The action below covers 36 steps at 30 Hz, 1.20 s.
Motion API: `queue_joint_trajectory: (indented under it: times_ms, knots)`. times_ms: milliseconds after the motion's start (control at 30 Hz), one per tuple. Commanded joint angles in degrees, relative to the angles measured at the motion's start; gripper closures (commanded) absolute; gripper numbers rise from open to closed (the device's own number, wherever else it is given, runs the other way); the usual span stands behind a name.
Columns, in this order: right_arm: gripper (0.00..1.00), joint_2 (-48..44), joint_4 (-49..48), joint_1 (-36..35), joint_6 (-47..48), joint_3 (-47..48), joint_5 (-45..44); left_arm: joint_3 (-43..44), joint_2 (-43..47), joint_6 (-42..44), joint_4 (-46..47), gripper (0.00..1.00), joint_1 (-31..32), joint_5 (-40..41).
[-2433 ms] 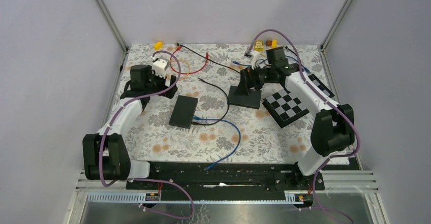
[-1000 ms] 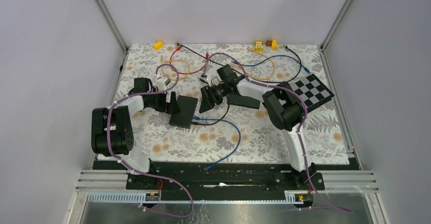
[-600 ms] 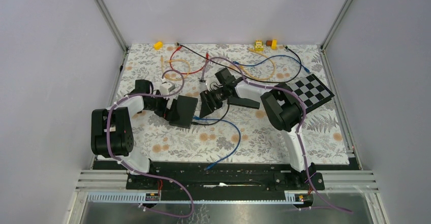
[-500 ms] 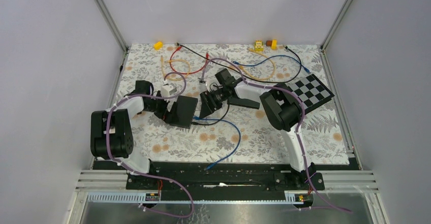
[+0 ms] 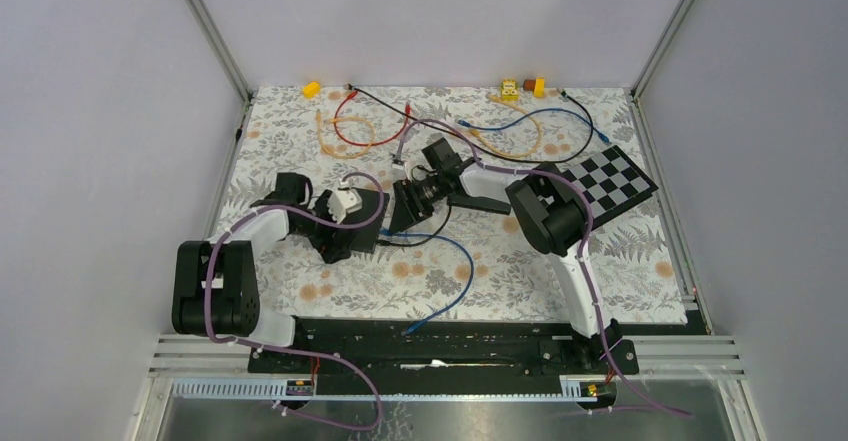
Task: Pull the plug from the switch port
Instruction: Pull the connector from the switch port.
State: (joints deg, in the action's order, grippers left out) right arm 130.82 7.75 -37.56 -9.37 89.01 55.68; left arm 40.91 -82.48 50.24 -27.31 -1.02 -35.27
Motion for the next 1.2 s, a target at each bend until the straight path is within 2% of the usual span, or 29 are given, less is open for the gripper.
queue_joint_trajectory:
  times_ms: [0, 267, 400, 533, 733, 967, 1167]
  knots:
    - [0.29, 3.93, -0.11, -0.76, -3.75, 1.89, -2.01, -1.41, 0.95, 2.81, 3.69, 0.02, 2.8, 3.82]
    - [0.37, 8.04, -2.57, -0.76, -8.07, 3.98, -1.05, -1.26, 0.39, -0.48, 6.45, 0.11, 5.88, 7.39]
    - [0.43, 10.3, -3.79, -0.76, -9.74, 4.92, 0.35, -0.64, 0.54, -3.26, 6.28, 0.13, 7.78, 6.47]
    - [0.45, 10.93, -3.97, -0.76, -9.43, 5.02, 0.46, 0.52, -1.06, -7.04, 6.88, 0.16, 10.63, 7.45]
    - [0.49, 10.44, -3.55, -0.45, -7.84, 4.25, 0.34, 2.37, -2.74, -11.39, 7.26, 0.2, 11.02, 6.95]
    - [0.5, 10.94, 1.7, 1.13, -2.22, 5.85, 2.67, 1.27, -2.27, -12.26, 8.47, 0.21, 11.39, 8.67]
    - [0.53, 12.13, 2.27, 1.35, -2.04, 6.77, 3.43, 1.31, -2.3, -13.41, 8.77, 0.21, 11.77, 9.1]
